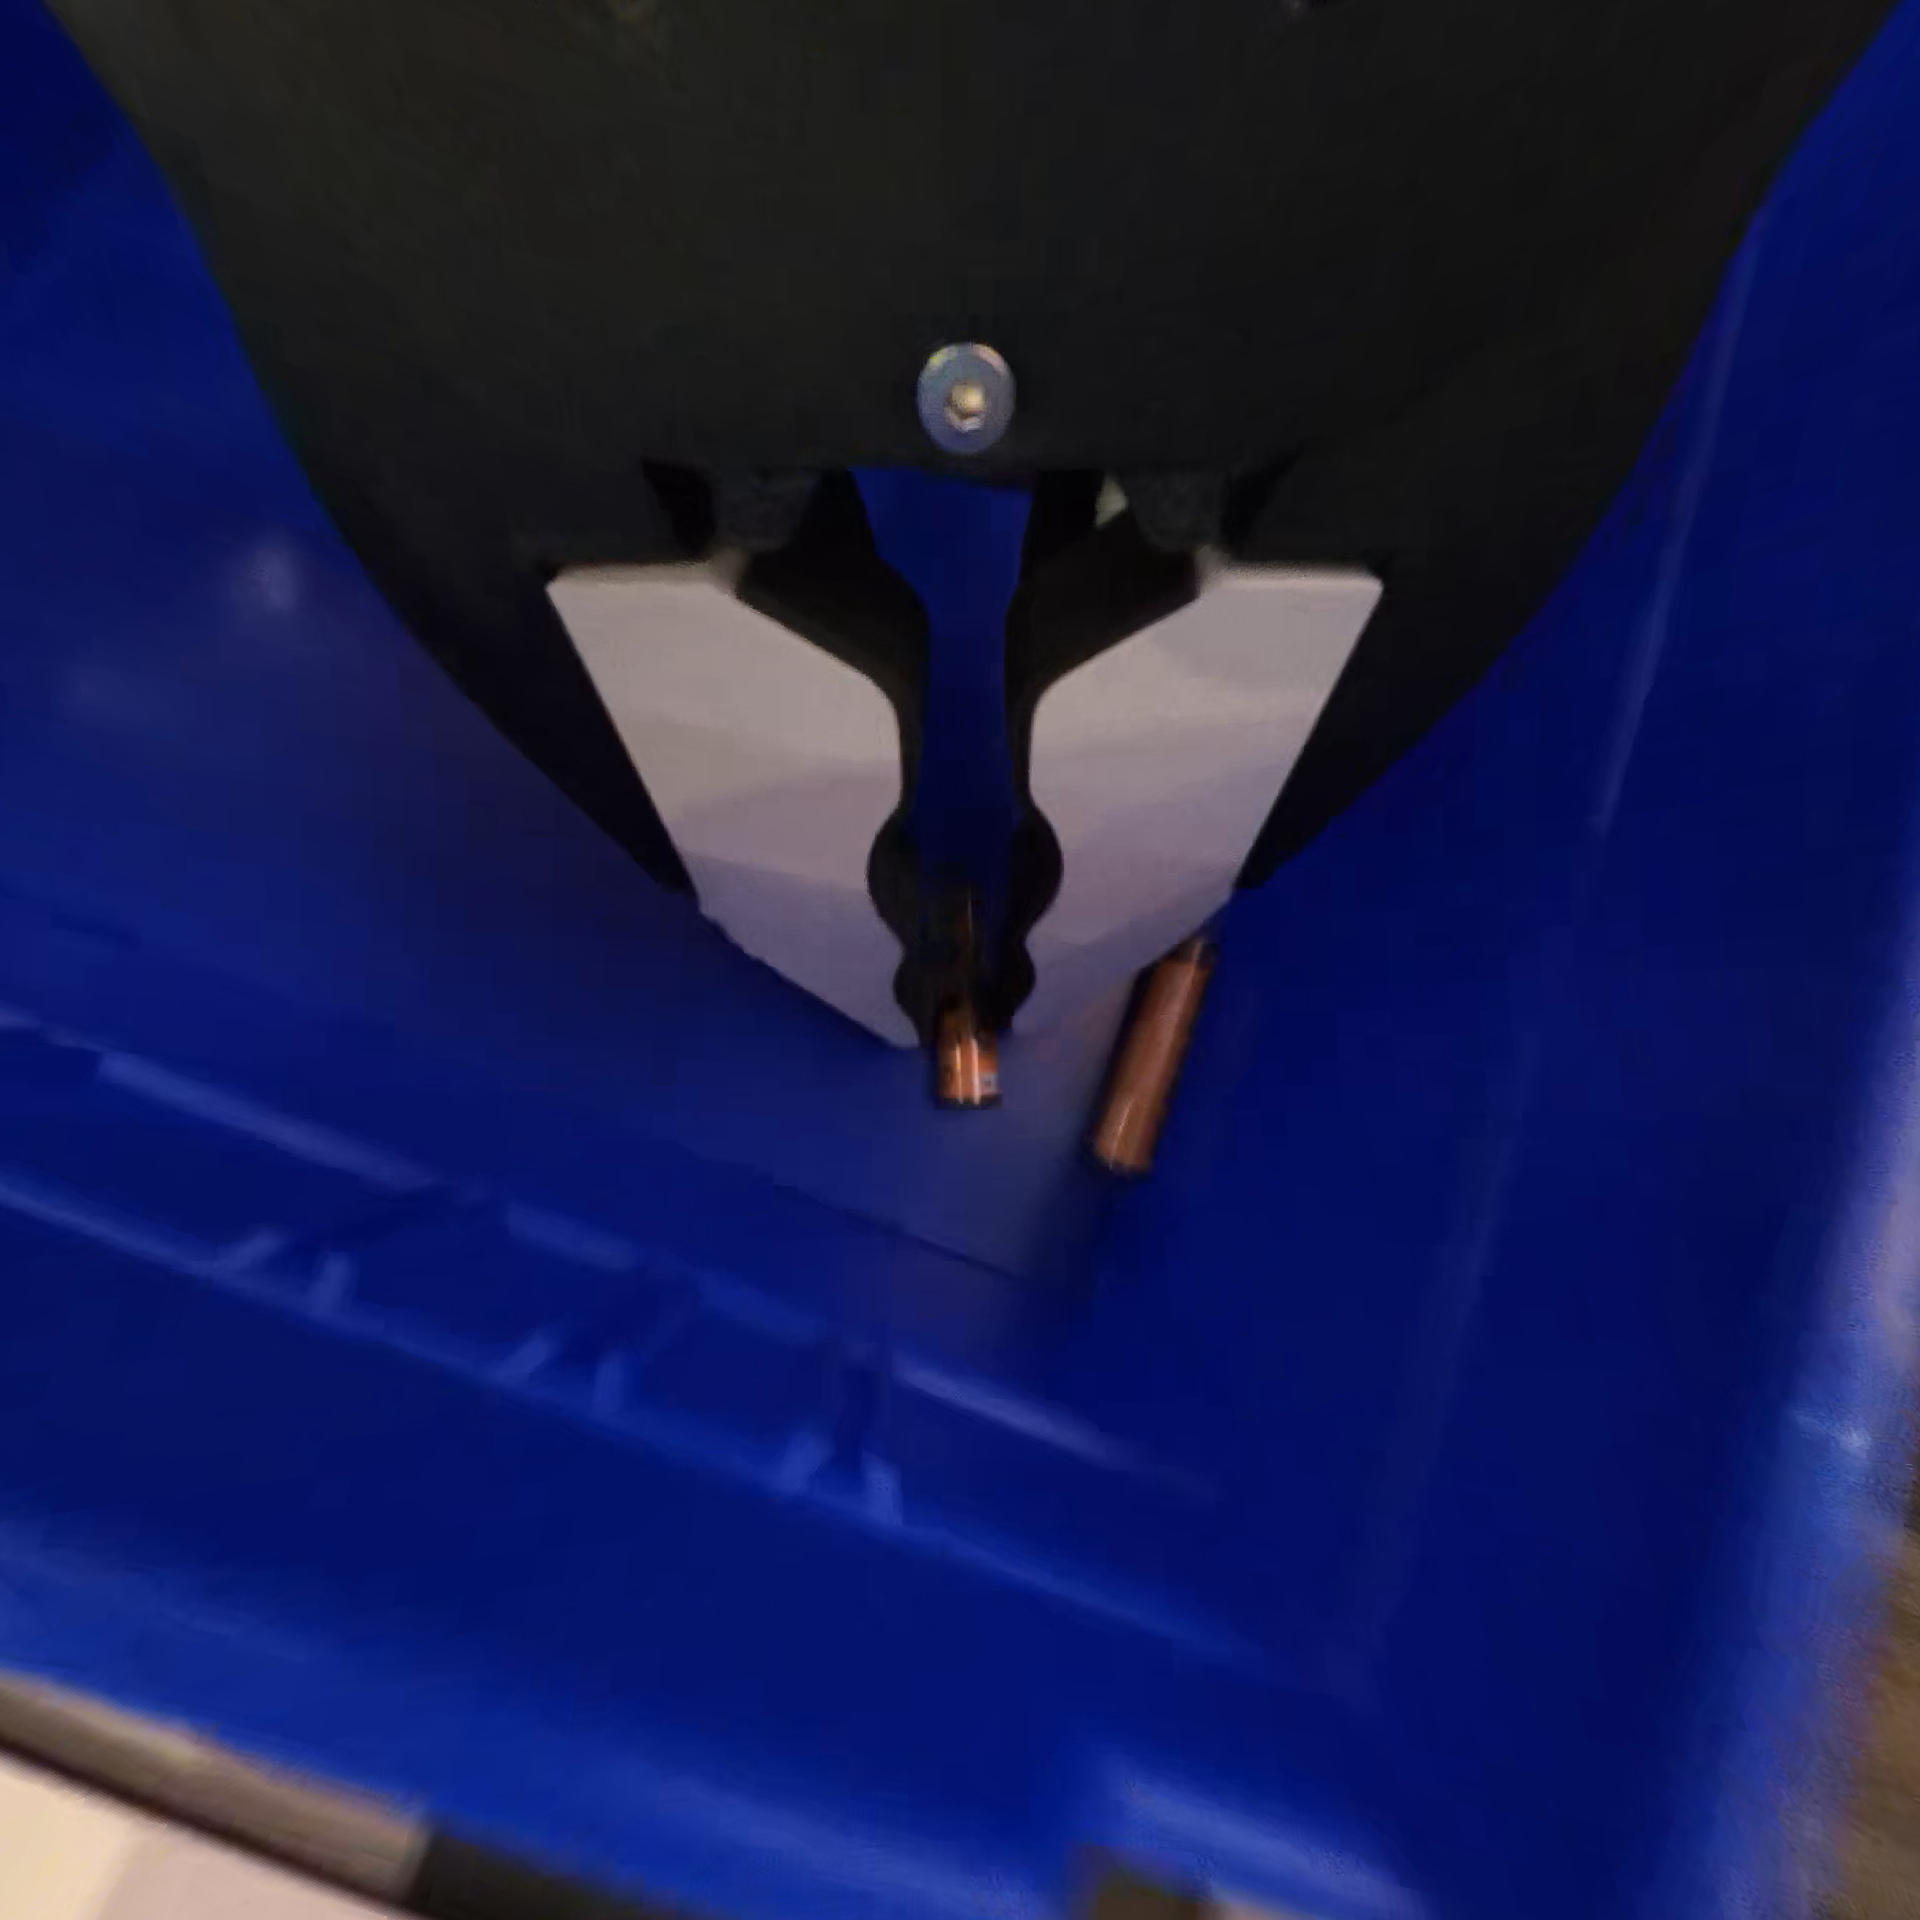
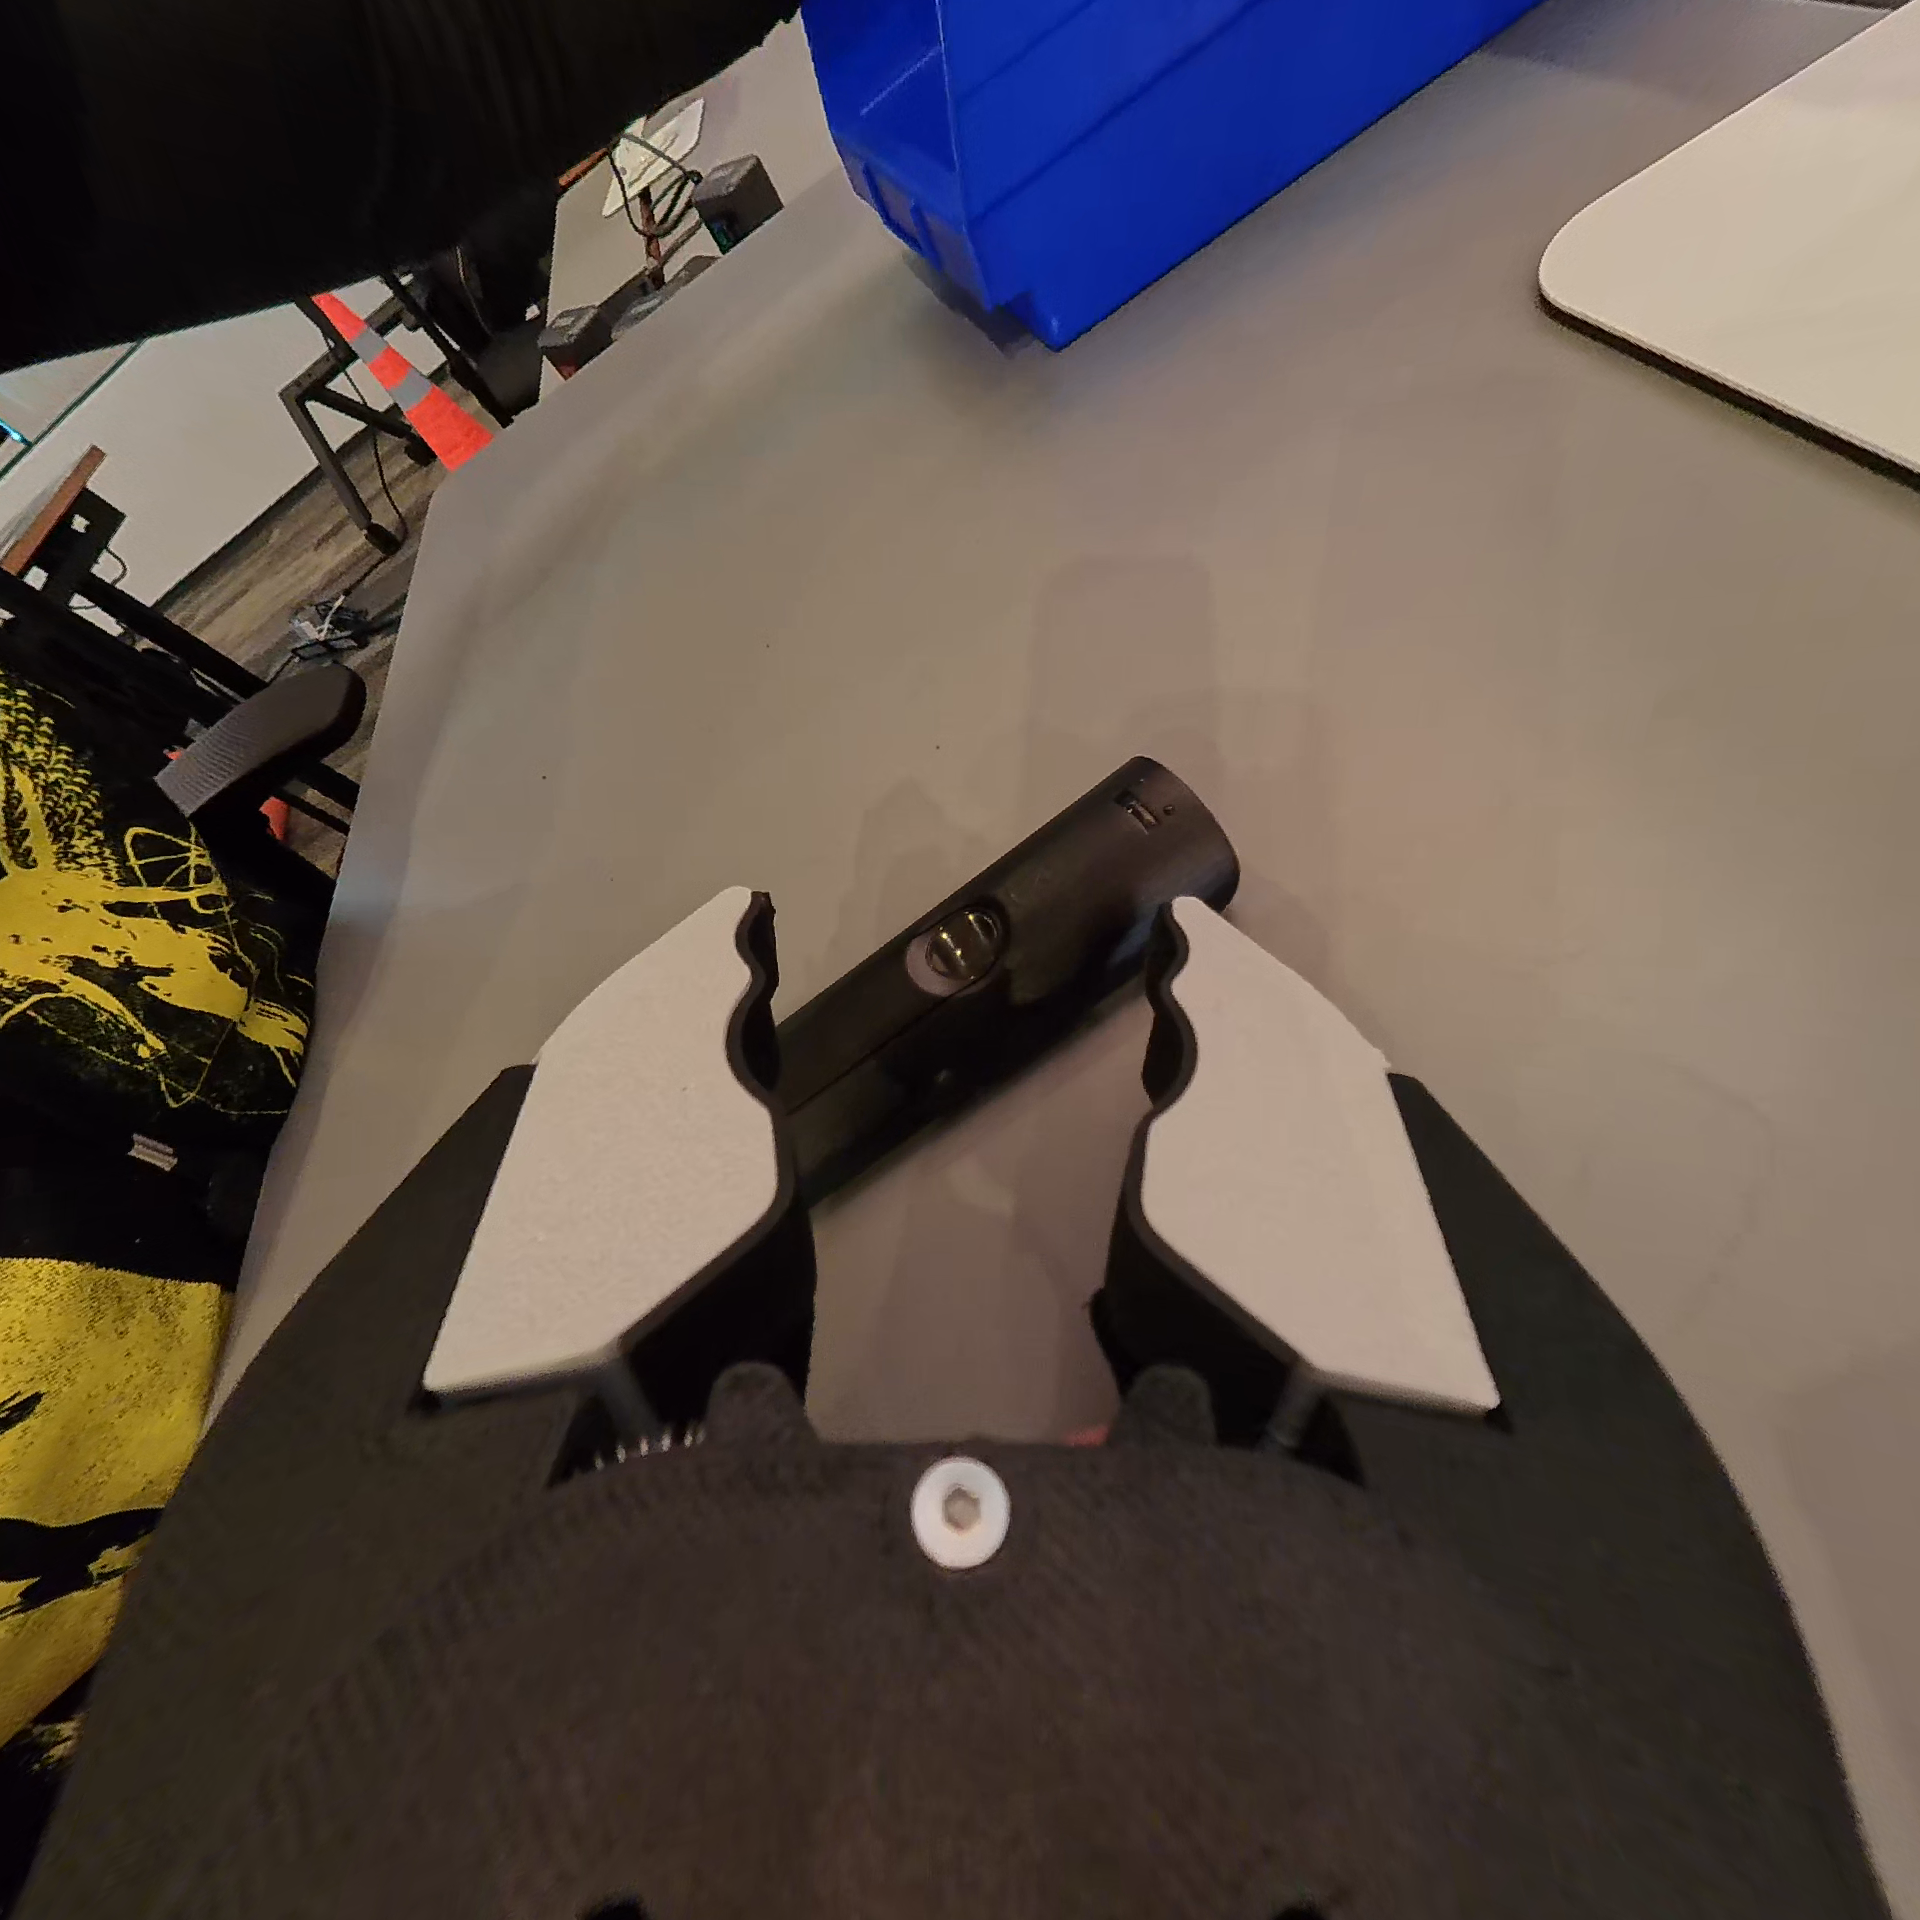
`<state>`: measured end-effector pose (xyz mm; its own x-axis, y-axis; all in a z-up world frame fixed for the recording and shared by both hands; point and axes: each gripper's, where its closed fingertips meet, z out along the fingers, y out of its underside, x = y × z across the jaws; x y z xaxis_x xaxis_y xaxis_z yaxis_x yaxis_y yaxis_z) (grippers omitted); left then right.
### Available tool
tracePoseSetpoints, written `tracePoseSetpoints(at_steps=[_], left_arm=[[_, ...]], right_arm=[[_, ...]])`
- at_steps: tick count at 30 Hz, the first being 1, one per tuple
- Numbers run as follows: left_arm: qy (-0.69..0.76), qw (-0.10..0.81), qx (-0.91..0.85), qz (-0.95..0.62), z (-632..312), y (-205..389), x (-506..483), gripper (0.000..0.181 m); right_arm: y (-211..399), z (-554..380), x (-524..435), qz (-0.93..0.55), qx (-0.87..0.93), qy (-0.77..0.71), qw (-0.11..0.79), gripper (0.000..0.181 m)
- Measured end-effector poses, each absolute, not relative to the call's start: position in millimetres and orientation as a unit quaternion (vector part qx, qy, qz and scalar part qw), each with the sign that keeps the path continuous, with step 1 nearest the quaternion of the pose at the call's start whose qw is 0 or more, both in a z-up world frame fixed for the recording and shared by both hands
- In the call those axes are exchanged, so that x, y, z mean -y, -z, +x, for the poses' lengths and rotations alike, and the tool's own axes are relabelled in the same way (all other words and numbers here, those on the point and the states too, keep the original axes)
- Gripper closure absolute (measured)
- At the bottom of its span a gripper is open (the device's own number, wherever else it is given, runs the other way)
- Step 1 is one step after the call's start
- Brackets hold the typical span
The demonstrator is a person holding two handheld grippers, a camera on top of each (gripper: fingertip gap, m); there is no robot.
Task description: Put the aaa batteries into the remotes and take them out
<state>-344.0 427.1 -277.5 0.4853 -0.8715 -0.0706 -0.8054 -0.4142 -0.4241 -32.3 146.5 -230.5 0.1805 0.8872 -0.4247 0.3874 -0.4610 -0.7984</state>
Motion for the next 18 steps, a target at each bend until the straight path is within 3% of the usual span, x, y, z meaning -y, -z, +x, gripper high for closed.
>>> tracePoseSetpoints(at_steps=[3, 7, 9, 15, 18], left_arm=[[0.039, 0.213, -0.539, -0.814, -345, 276, -417, 0.169], [-0.002, 0.193, -0.541, -0.818, -352, 271, -415, 0.137], [0.038, 0.174, -0.535, -0.826, -340, 276, -412, 0.169], [0.0, 0.177, -0.544, -0.82, -346, 264, -401, 0.17], [-0.01, 0.218, -0.526, -0.822, -346, 217, -380, 0.17]], right_arm=[[231, -33, -146, -0.719, 0.445, -0.461, 0.27, 0.113], [231, -33, -145, -0.719, 0.446, -0.461, 0.268, 0.113], [231, -33, -145, -0.719, 0.445, -0.462, 0.267, 0.113], [227, -31, -147, -0.715, 0.434, -0.477, 0.271, 0.113], [224, -30, -148, -0.712, 0.427, -0.485, 0.276, 0.113]])
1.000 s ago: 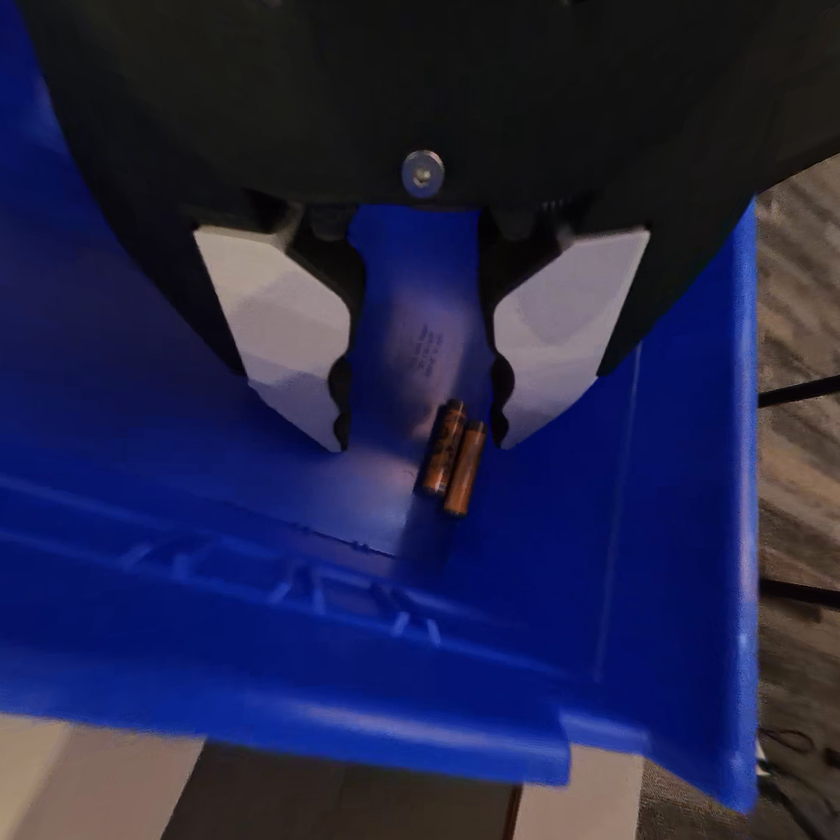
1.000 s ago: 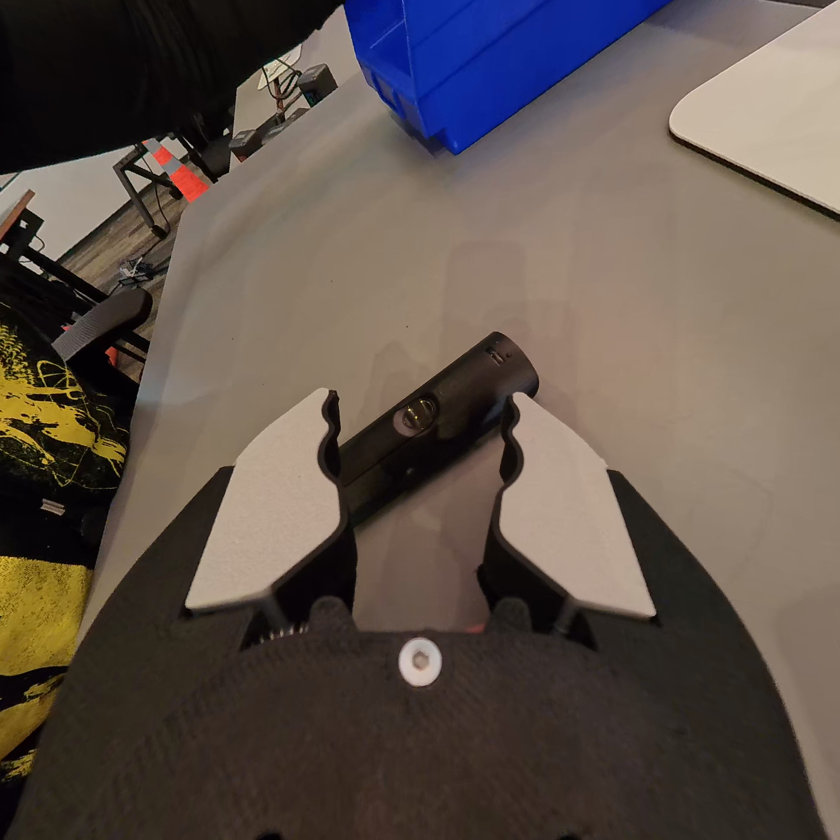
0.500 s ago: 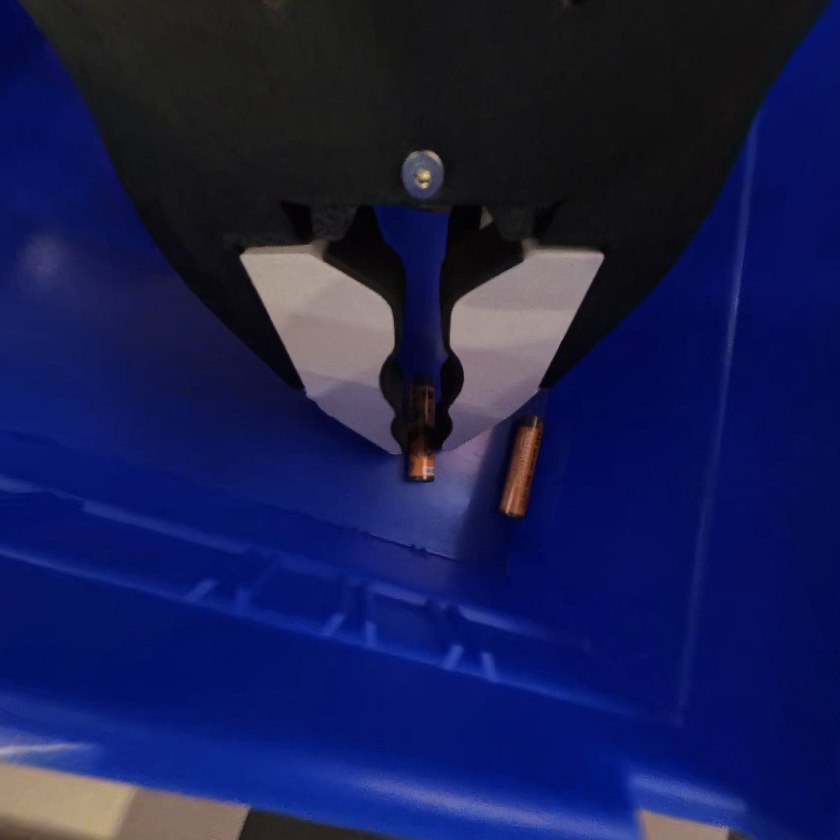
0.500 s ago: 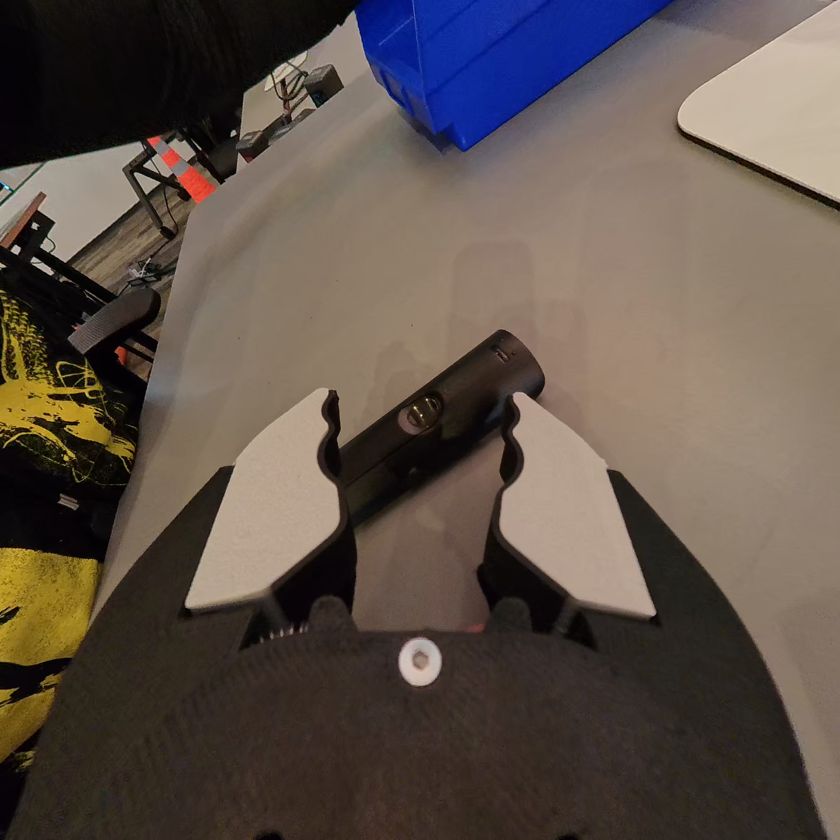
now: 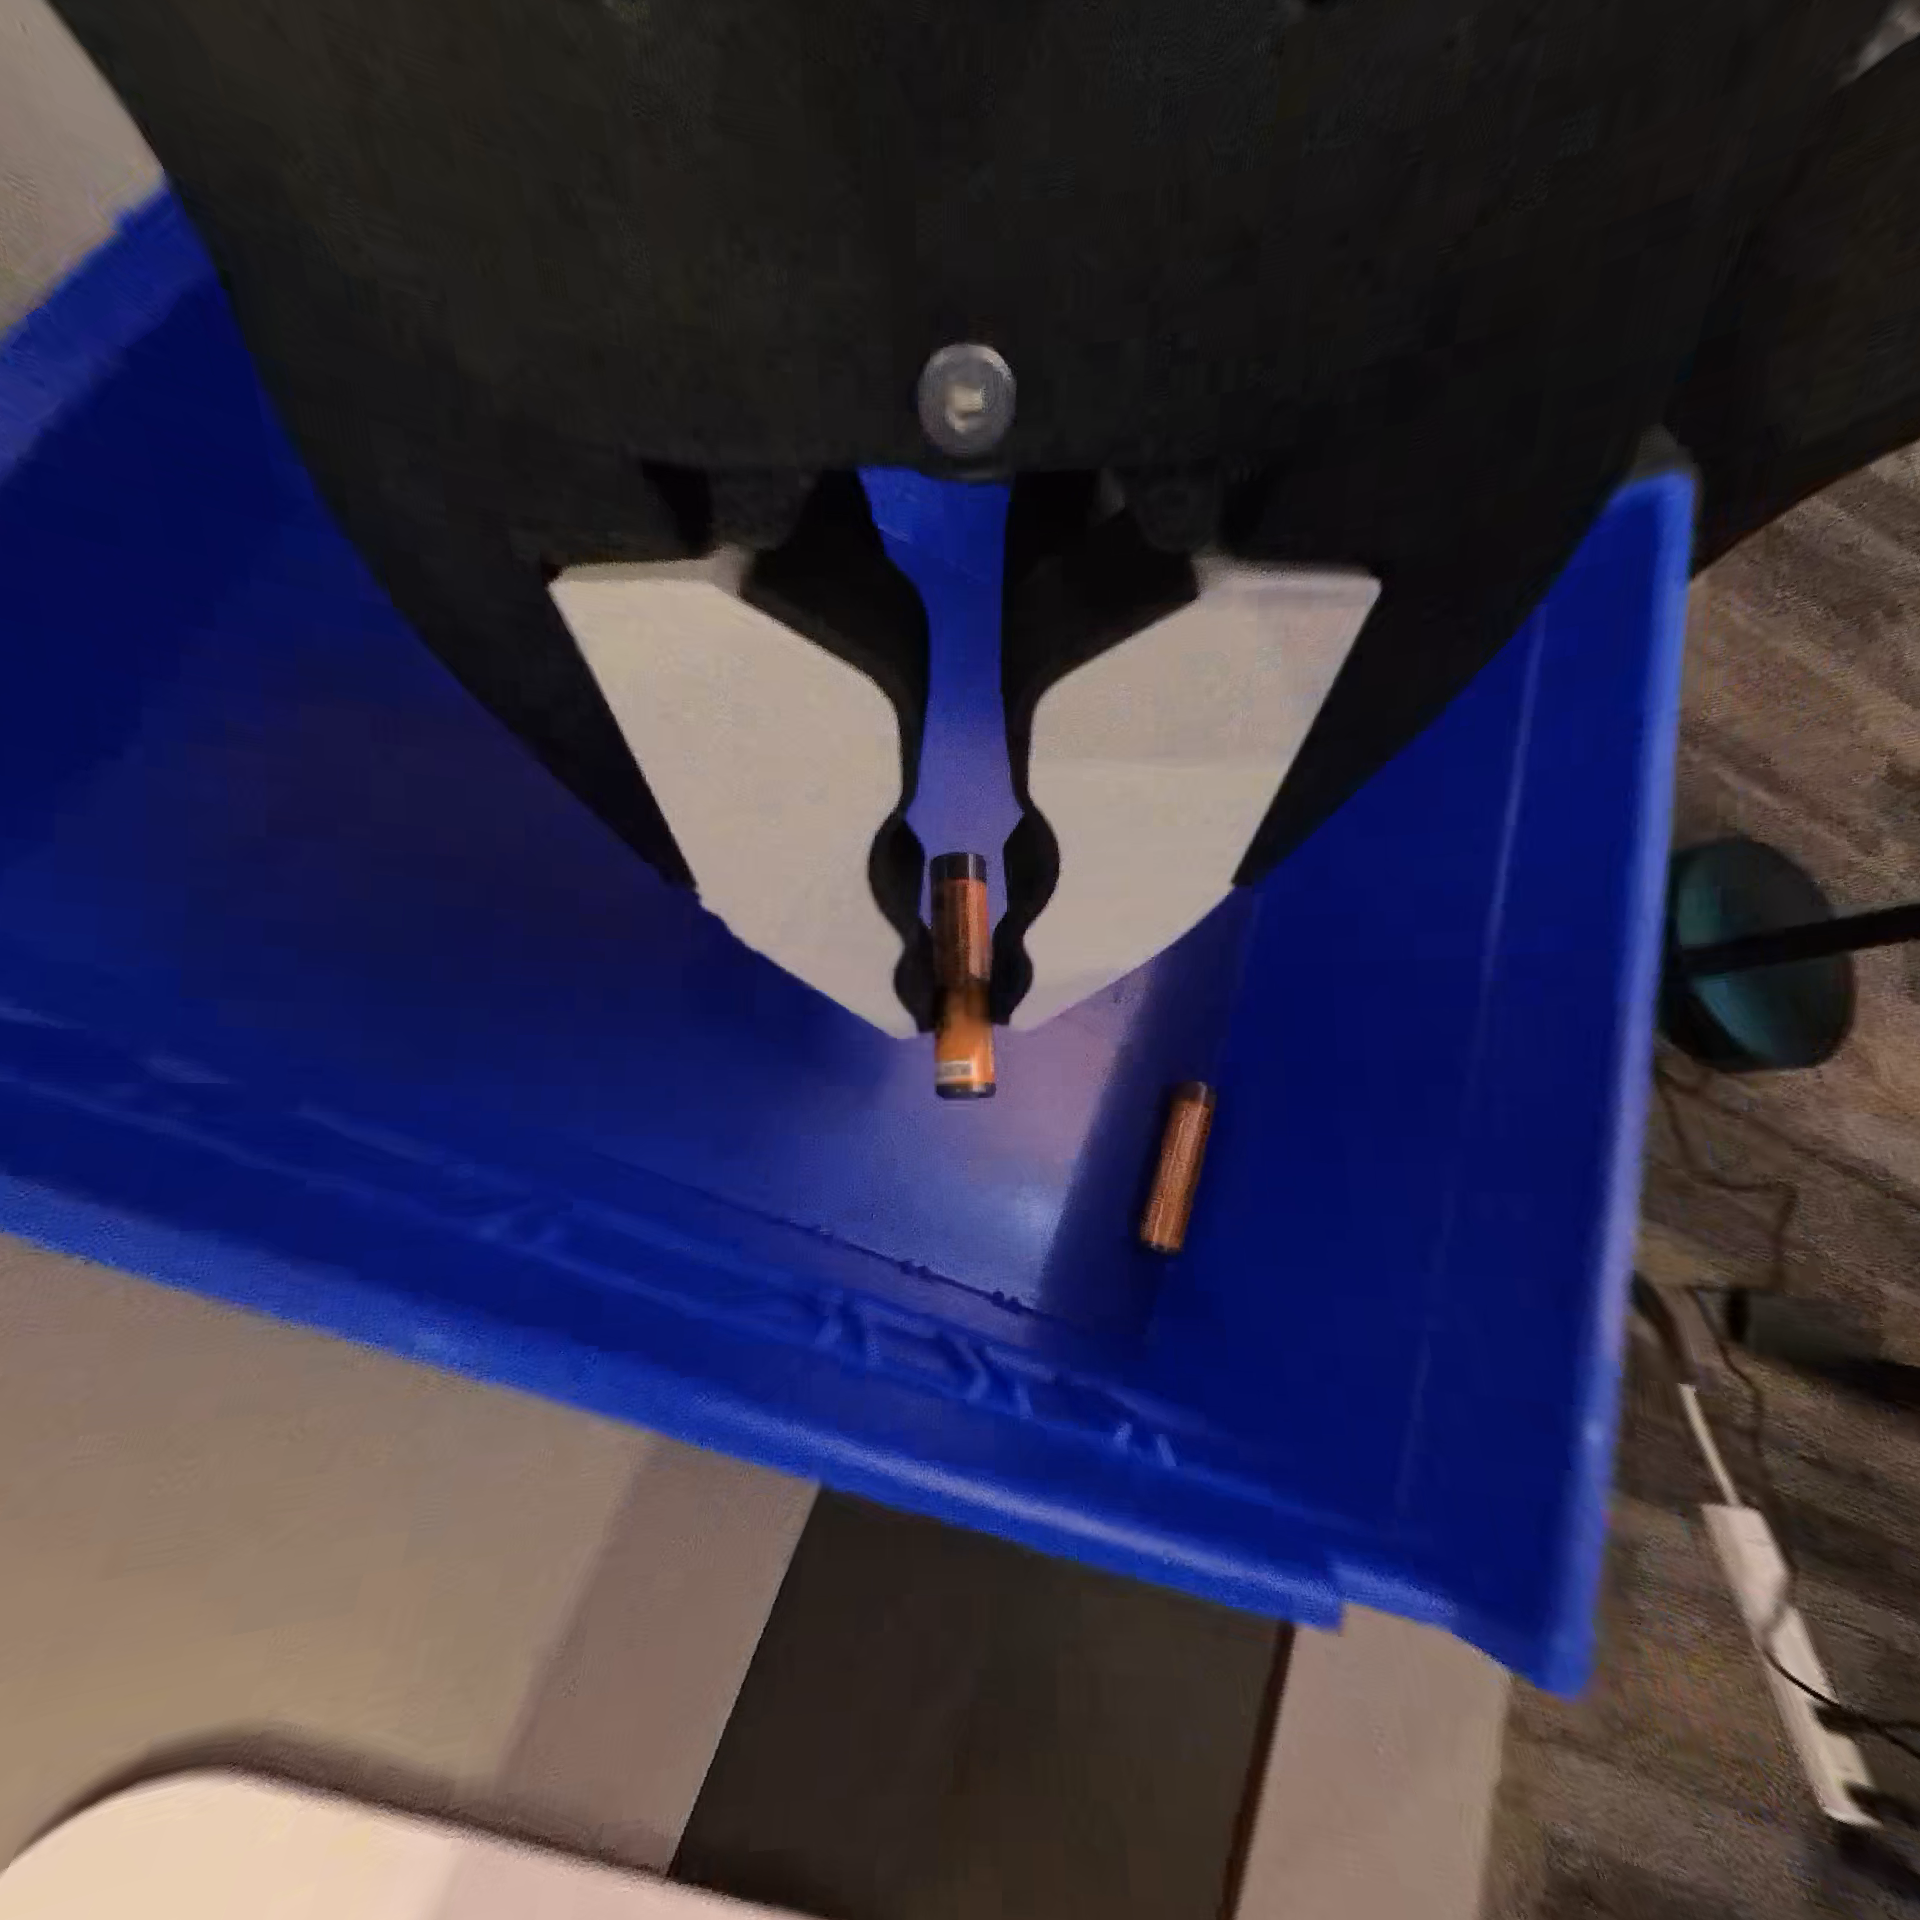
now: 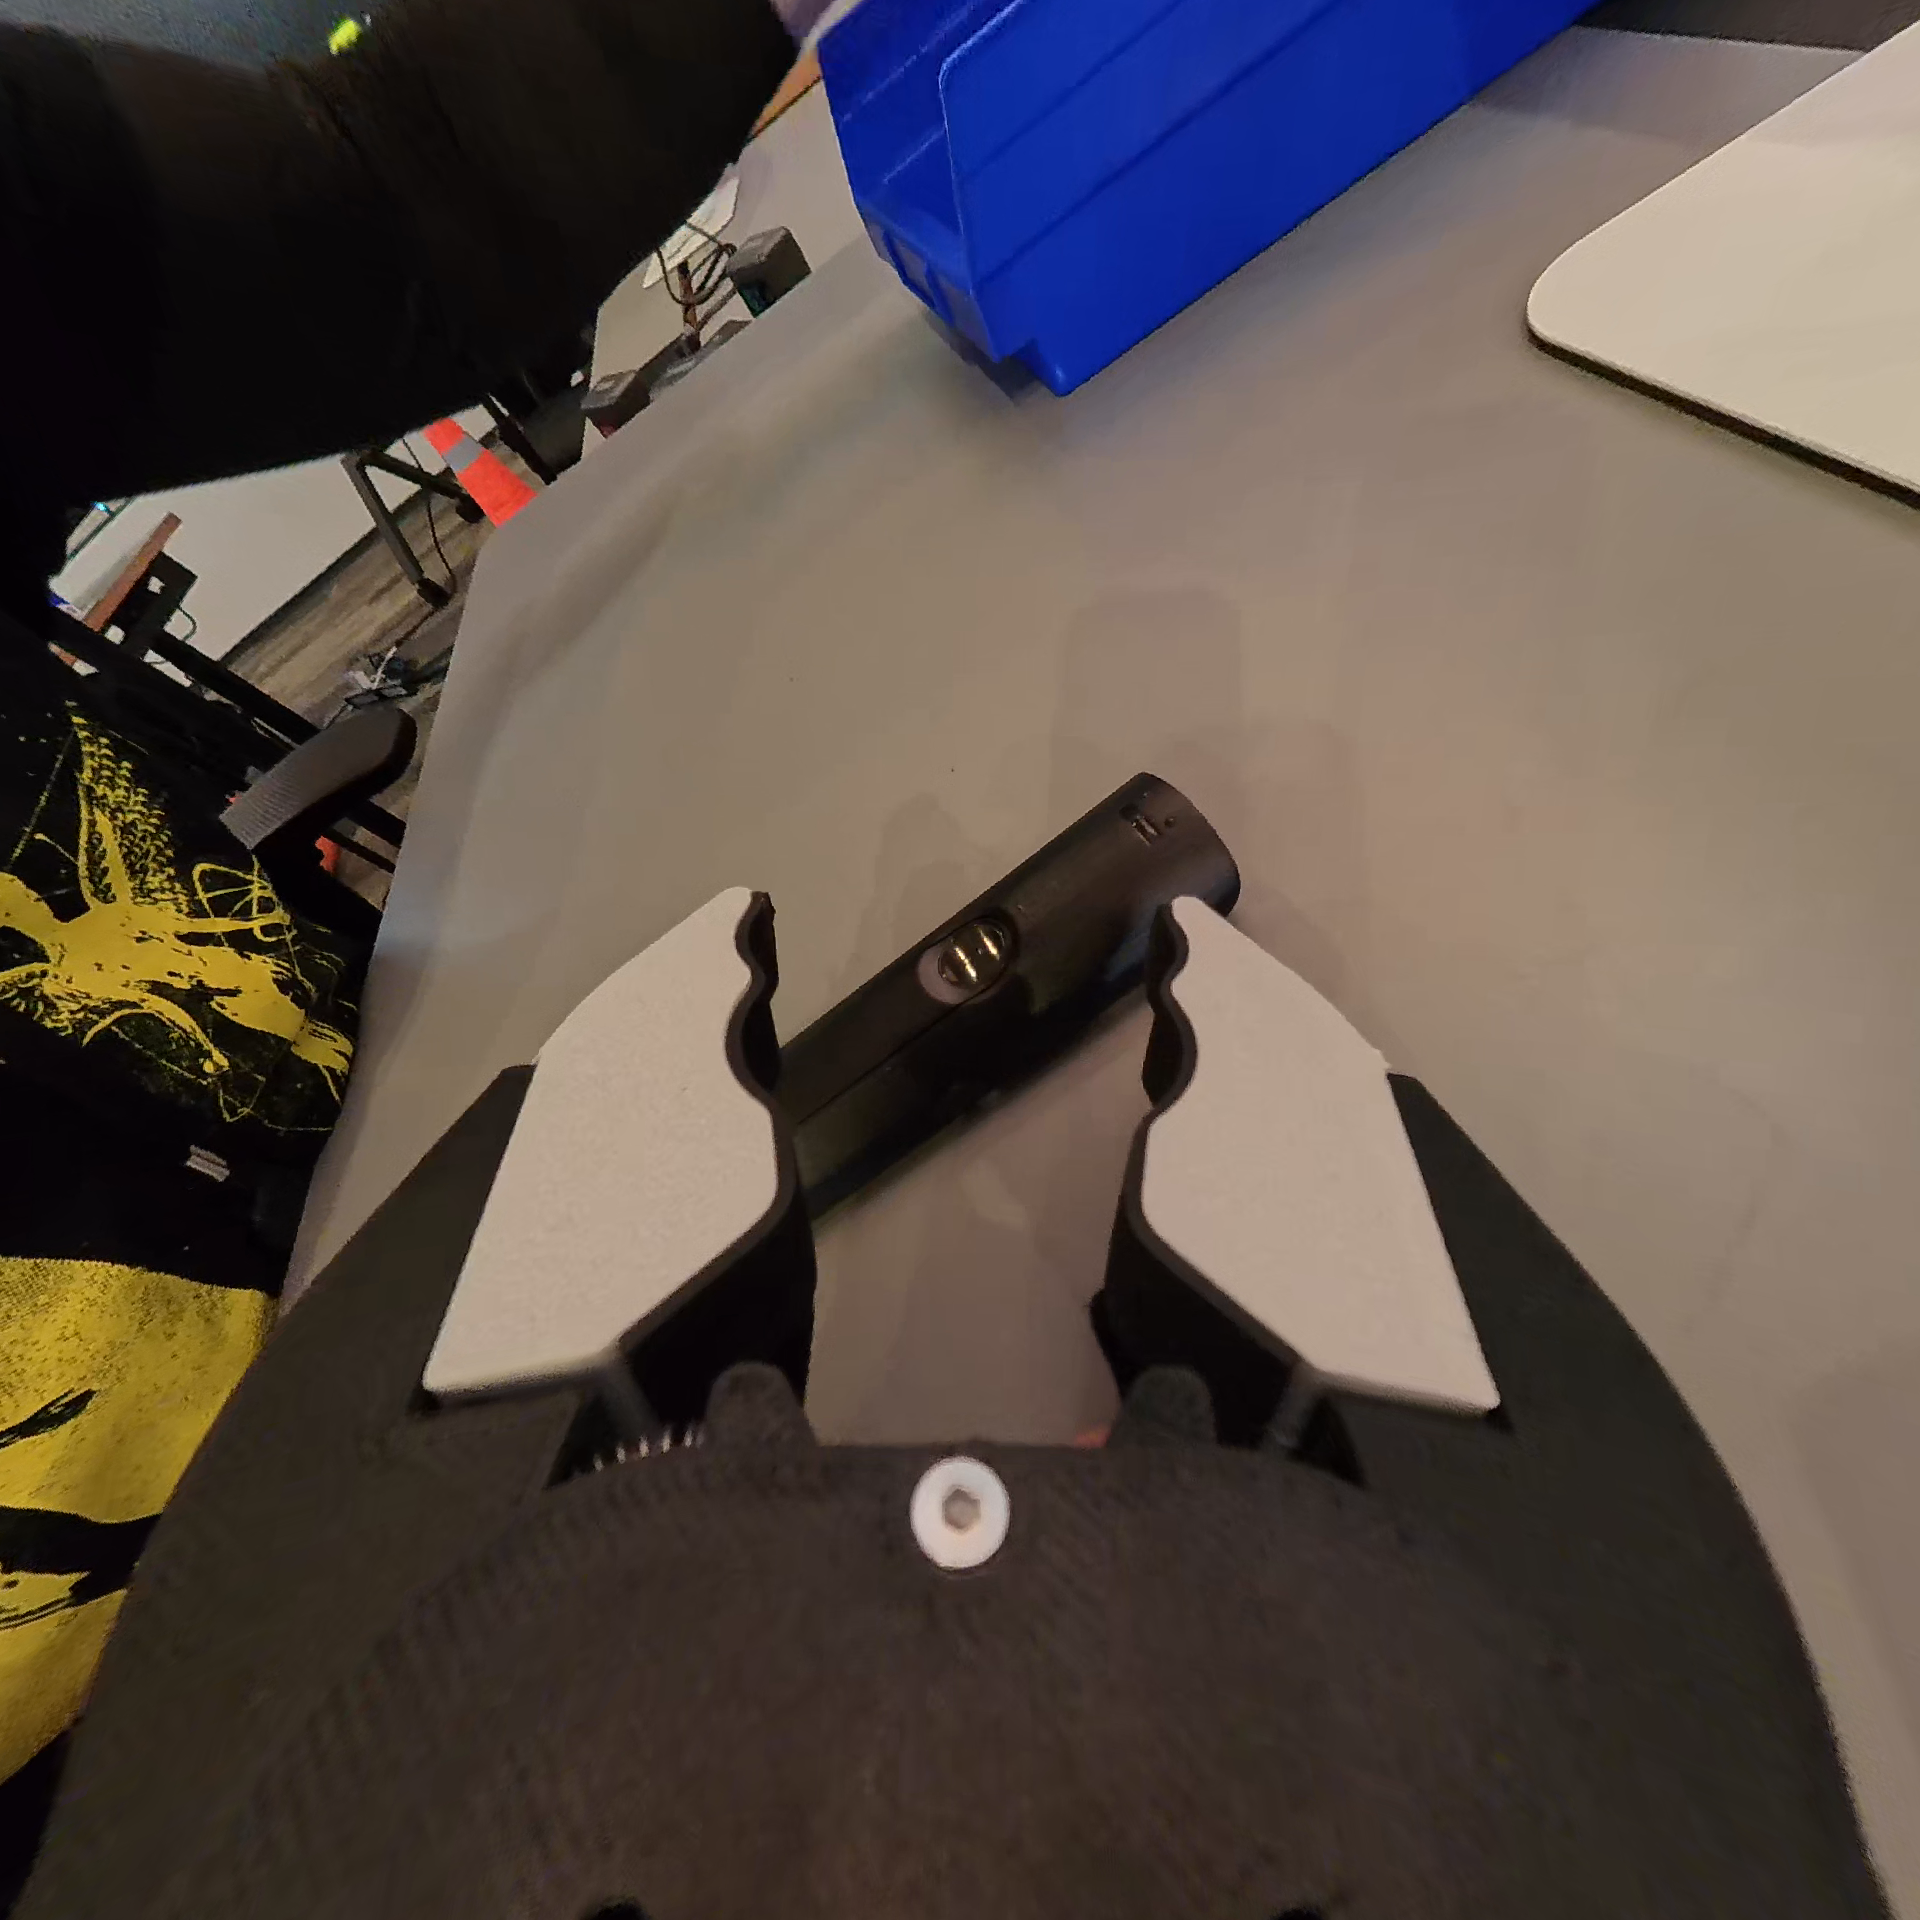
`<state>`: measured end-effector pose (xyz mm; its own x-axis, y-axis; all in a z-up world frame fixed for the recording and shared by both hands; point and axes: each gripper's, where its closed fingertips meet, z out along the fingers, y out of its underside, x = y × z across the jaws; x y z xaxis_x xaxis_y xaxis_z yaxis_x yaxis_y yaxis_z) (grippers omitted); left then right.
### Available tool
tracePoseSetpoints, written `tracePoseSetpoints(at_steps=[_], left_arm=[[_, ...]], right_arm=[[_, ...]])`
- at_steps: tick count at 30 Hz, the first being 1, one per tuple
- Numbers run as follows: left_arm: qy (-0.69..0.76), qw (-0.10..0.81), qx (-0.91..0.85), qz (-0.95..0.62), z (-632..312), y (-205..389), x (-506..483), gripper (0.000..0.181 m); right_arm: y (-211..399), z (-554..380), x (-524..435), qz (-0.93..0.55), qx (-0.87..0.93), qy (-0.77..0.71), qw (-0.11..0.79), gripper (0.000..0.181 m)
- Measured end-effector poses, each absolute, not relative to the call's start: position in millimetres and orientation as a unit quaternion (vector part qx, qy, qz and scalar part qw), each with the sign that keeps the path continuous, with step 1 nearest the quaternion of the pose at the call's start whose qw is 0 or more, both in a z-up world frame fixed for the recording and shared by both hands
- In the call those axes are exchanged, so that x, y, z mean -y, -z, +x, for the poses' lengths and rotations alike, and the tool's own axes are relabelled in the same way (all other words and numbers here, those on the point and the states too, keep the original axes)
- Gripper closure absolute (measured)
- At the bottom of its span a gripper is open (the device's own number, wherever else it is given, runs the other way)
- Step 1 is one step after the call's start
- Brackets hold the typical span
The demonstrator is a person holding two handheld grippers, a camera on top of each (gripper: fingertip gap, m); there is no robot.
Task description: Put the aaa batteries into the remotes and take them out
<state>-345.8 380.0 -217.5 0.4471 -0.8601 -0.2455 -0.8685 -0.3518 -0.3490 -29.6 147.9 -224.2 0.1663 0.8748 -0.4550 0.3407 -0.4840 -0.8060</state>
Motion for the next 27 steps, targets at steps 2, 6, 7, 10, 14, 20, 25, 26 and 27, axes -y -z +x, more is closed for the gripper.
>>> tracePoseSetpoints(at_steps=[2, 6, 7, 10, 14, 20, 25, 26, 27], left_arm=[[0.01, 0.279, -0.52, -0.808, -326, 169, -348, 0.17], [0.055, 0.33, -0.547, -0.767, -249, 118, -253, 0.171], [0.066, 0.319, -0.559, -0.763, -225, 124, -228, 0.171], [0.11, 0.279, -0.603, -0.739, -154, 167, -167, 0.171], [0.08, 0.203, -0.69, -0.69, -106, 243, -129, 0.171], [0.127, 0.191, -0.713, -0.663, -77, 271, -118, 0.148], [0.118, 0.24, -0.706, -0.656, -92, 230, -125, 0.126], [0.109, 0.269, -0.697, -0.656, -102, 207, -132, 0.129], [0.085, 0.3, -0.685, -0.658, -118, 183, -146, 0.132]], right_arm=[[223, -29, -149, -0.712, 0.422, -0.489, 0.277, 0.113], [220, -27, -151, -0.71, 0.411, -0.498, 0.28, 0.114], [220, -27, -151, -0.71, 0.411, -0.498, 0.28, 0.114], [220, -27, -151, -0.71, 0.411, -0.498, 0.281, 0.114], [216, -25, -154, -0.708, 0.396, -0.51, 0.286, 0.115], [212, -22, -157, -0.703, 0.379, -0.529, 0.286, 0.115], [215, -24, -151, -0.704, 0.395, -0.52, 0.279, 0.115], [215, -24, -151, -0.704, 0.395, -0.522, 0.278, 0.114], [214, -24, -152, -0.703, 0.392, -0.525, 0.278, 0.115]])
